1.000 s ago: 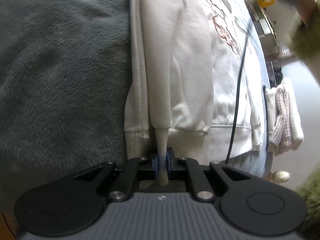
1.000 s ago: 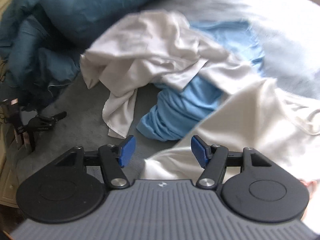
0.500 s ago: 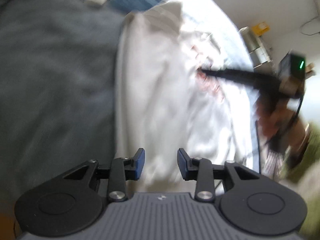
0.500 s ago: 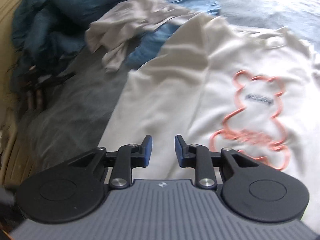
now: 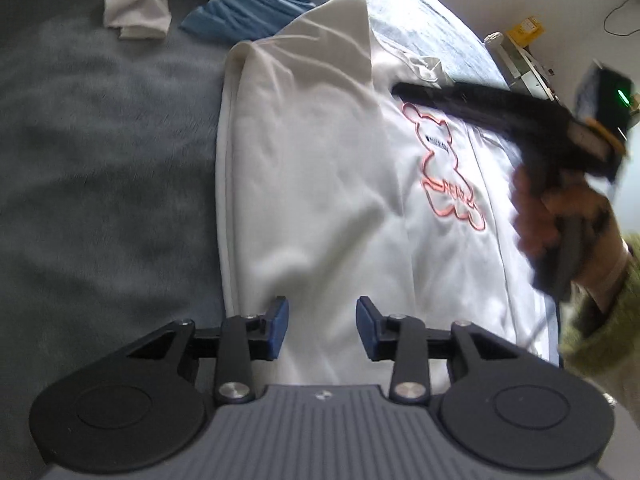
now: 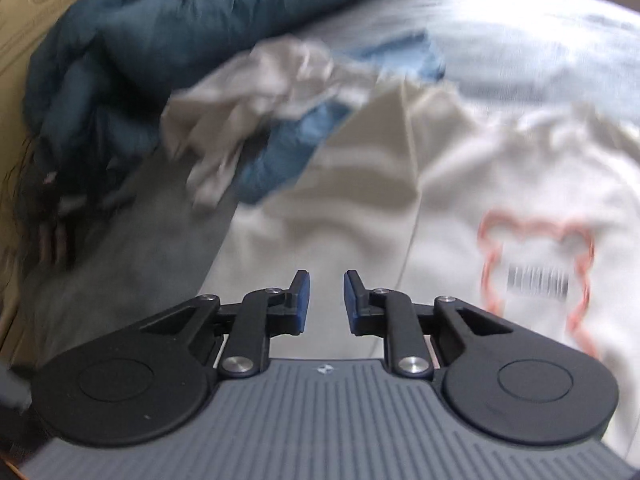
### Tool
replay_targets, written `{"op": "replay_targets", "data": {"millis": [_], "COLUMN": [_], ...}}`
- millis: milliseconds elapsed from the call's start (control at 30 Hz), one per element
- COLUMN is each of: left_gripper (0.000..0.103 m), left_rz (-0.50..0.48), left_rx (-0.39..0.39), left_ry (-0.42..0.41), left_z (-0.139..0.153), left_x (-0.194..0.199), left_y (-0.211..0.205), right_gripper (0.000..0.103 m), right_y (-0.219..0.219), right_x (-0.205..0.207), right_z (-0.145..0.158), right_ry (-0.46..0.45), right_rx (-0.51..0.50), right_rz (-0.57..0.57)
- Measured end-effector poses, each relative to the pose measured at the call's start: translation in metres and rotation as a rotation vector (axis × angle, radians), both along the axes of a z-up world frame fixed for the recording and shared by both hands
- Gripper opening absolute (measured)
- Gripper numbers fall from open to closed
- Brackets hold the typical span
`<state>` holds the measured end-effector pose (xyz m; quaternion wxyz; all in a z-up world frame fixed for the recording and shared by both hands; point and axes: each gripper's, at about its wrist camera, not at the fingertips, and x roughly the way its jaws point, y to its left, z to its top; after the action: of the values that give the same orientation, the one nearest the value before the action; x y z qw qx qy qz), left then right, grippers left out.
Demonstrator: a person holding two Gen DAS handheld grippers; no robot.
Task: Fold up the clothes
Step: 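Open both grippers and move them to the sweatshirt collar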
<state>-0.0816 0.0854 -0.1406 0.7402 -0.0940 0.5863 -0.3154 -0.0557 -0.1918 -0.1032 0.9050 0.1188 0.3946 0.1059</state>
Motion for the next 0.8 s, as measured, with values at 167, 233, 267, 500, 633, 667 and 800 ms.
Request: {"op": "replay_targets", "data": {"millis": [167,233,267,500,633,667,800], "left_gripper": [0.039,0.039,0.039,0.039,0.039,0.039,0.040], "left_rz": [-0.008,-0.028,-0.039,-0.099,-0.108,-0.109,-0.107], "left_rx": [0.007,0.001,-0.002,-0.027,-0.065,-0.079,-0.126], "left_ry": [0.010,-0.004,-0.006,0.043,0.017,-0.001,-0.121], "left_z": [-0.024,-0.027,-0.028,-0.024,-0.006,-0.002,0.018], "left_x": [0.002,0.002,0.002,0.017,0.037,0.045,0.085], "left_y": [-0.016,-0.017,-0.016,-0.013,-0.011,-0.012,-0.024], "right_gripper": [0.018,0.017,0.016,0.018,0.020,0.020,0.020], "right_y": [-0.009,-0.016,-0.020,-0.042,-0.064,-0.071,-0.102], "right_x": [0.079,0.109,0.121,0.114,0.075,0.066,0.032], "right_z": [-0.031,-0.048,-0.056,-0.037,-0.016,-0.013,0.000], "right_ry": [-0.086,-0.084,-0.073,-0.105,-0.094,-0.084,-0.045], "right_rx": [0.017,0.029,0.048,0.183,0.211,0.208,0.126], "right_rz": [-0.061,-0.107,-0.133,-0.229,-0.308,-0.332,-0.391]}}
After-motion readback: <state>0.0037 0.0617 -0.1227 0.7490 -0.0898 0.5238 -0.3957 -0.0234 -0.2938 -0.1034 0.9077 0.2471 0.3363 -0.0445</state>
